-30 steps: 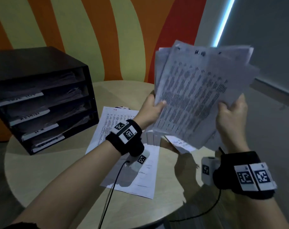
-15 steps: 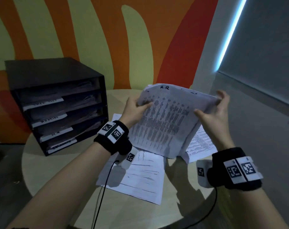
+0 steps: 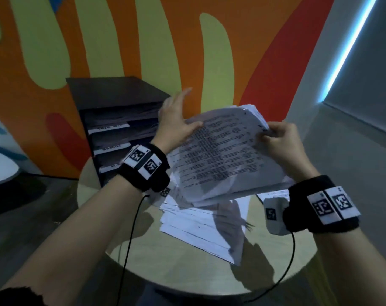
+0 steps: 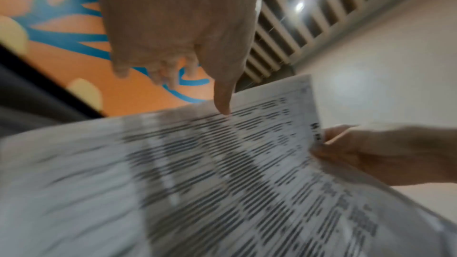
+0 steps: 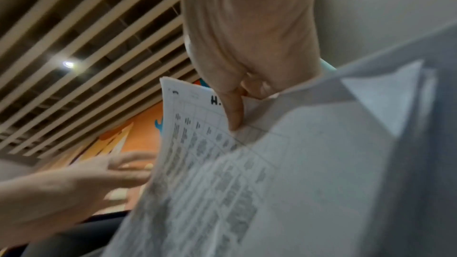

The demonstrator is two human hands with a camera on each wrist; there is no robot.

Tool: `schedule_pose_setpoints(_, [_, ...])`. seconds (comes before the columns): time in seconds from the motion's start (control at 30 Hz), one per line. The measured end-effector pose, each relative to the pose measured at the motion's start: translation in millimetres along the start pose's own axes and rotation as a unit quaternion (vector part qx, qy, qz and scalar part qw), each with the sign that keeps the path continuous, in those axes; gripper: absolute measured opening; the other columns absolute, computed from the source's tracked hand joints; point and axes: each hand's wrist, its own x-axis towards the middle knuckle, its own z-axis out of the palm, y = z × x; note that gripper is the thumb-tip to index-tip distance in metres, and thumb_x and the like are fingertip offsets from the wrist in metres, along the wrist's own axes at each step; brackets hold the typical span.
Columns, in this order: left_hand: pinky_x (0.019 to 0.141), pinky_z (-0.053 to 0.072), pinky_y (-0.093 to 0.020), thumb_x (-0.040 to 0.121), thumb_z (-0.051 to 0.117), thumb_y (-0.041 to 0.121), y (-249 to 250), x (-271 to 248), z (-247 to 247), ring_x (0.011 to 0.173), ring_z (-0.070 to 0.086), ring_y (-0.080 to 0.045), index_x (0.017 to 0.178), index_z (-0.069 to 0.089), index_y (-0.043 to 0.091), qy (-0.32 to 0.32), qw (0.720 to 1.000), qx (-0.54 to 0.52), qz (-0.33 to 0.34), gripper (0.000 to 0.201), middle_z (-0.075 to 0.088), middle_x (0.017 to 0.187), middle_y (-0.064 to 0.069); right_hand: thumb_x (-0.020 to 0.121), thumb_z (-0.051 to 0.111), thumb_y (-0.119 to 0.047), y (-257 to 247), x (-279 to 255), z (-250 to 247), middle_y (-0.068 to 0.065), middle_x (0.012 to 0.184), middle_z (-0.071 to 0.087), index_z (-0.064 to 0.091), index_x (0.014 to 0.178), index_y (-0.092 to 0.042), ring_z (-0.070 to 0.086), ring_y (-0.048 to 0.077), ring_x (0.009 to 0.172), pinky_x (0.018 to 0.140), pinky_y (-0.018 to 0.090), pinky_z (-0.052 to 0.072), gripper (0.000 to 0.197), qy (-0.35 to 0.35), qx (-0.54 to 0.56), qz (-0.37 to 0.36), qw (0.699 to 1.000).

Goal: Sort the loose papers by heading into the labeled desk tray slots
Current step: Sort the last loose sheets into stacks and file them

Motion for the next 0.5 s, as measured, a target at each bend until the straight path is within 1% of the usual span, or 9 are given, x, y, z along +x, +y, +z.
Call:
schedule_pose_setpoints(0.07, [0.114, 0.030, -0.044, 0.072, 0.084, 0.035, -32.5, -16.8, -15.0, 0.141, 0.031, -0.023, 0.154, 0.011, 0.019, 0.021, 0.985, -0.104, -0.139, 0.111, 0.030, 0.155, -0.007, 0.082, 0.057, 0.000, 11.9, -4.4, 3.6, 0.006, 0.077, 0.061, 0.066, 0.080, -0.001, 0.054, 0.015, 0.070, 0.064, 0.035, 0.048, 0.009, 0.012, 0.055, 0.031, 0.998])
schedule_pose_setpoints(0.1, [0.113, 0.034, -0.045, 0.068, 0.087, 0.032, -46.0, -26.7, -21.9, 0.137, 0.038, -0.022, 0.154, 0.007, 0.015, 0.013, 0.965, -0.174, -0.196, 0.119, 0.036, 0.152, -0.009, 0.085, 0.058, 0.000, 16.8, -6.8, 7.3, 0.009, 0.084, 0.067, 0.068, 0.087, -0.003, 0.060, 0.019, 0.076, 0.072, 0.041, 0.053, 0.011, 0.022, 0.093, 0.049, 0.994])
schedule_pose_setpoints(0.13, [0.110, 0.039, -0.047, 0.064, 0.090, 0.030, -58.6, -34.0, -25.8, 0.130, 0.048, -0.022, 0.153, 0.012, 0.010, -0.003, 0.940, -0.244, -0.237, 0.120, 0.046, 0.145, -0.010, 0.088, 0.057, 0.002, 19.8, -8.6, 11.0, 0.010, 0.091, 0.070, 0.069, 0.092, -0.005, 0.065, 0.022, 0.081, 0.079, 0.045, 0.055, 0.014, 0.030, 0.131, 0.059, 0.989])
schedule_pose_setpoints(0.17, [0.106, 0.044, -0.049, 0.063, 0.091, 0.028, -64.5, -40.6, -30.1, 0.121, 0.057, -0.022, 0.148, 0.024, 0.006, -0.021, 0.918, -0.301, -0.257, 0.110, 0.056, 0.135, -0.010, 0.090, 0.056, 0.003, 21.1, -10.0, 15.5, 0.009, 0.096, 0.072, 0.069, 0.097, -0.007, 0.067, 0.023, 0.087, 0.085, 0.044, 0.055, 0.018, 0.033, 0.165, 0.064, 0.984])
schedule_pose_setpoints(0.2, [0.102, 0.047, -0.050, 0.068, 0.088, 0.021, -67.7, -44.7, -33.1, 0.114, 0.063, -0.023, 0.140, 0.038, 0.004, -0.028, 0.906, -0.337, -0.255, 0.089, 0.062, 0.127, -0.011, 0.092, 0.054, 0.003, 21.8, -10.4, 21.4, 0.008, 0.102, 0.072, 0.068, 0.103, -0.008, 0.068, 0.024, 0.094, 0.088, 0.043, 0.055, 0.021, 0.032, 0.194, 0.065, 0.978])
schedule_pose_setpoints(0.27, [0.098, 0.052, -0.043, 0.082, 0.073, 0.004, -66.9, -47.6, -37.5, 0.105, 0.067, -0.023, 0.127, 0.053, 0.001, -0.007, 0.902, -0.356, -0.243, 0.049, 0.067, 0.118, -0.012, 0.094, 0.052, 0.002, 23.1, -8.4, 33.7, 0.009, 0.113, 0.070, 0.064, 0.115, -0.006, 0.065, 0.027, 0.106, 0.091, 0.041, 0.053, 0.025, 0.026, 0.231, 0.060, 0.971])
schedule_pose_setpoints(0.33, [0.093, 0.055, -0.037, 0.087, 0.066, -0.003, -64.7, -45.1, -45.4, 0.100, 0.069, -0.022, 0.121, 0.060, -0.001, 0.009, 0.915, -0.345, -0.207, 0.034, 0.069, 0.113, -0.012, 0.097, 0.049, 0.001, 24.6, -5.8, 44.8, 0.010, 0.121, 0.067, 0.058, 0.123, -0.002, 0.064, 0.028, 0.111, 0.092, 0.040, 0.053, 0.028, 0.017, 0.240, 0.053, 0.969])
schedule_pose_setpoints(0.4, [0.090, 0.055, -0.034, 0.087, 0.065, -0.002, -66.9, -42.6, -53.3, 0.100, 0.068, -0.020, 0.110, 0.066, 0.007, 0.015, 0.931, -0.323, -0.168, 0.024, 0.069, 0.109, -0.009, 0.098, 0.048, -0.001, 26.2, -4.1, 53.6, 0.009, 0.121, 0.067, 0.055, 0.125, 0.000, 0.065, 0.024, 0.109, 0.090, 0.035, 0.055, 0.027, 0.012, 0.248, 0.050, 0.967])
schedule_pose_setpoints(0.5, [0.089, 0.055, -0.037, 0.083, 0.071, 0.001, -81.6, -46.4, -57.3, 0.100, 0.067, -0.017, 0.103, 0.066, 0.016, 0.033, 0.930, -0.311, -0.191, 0.025, 0.070, 0.106, 0.000, 0.099, 0.046, -0.001, 30.3, -5.0, 67.2, 0.004, 0.113, 0.069, 0.057, 0.118, -0.004, 0.067, 0.016, 0.100, 0.082, 0.028, 0.055, 0.022, -0.004, 0.249, 0.053, 0.967])
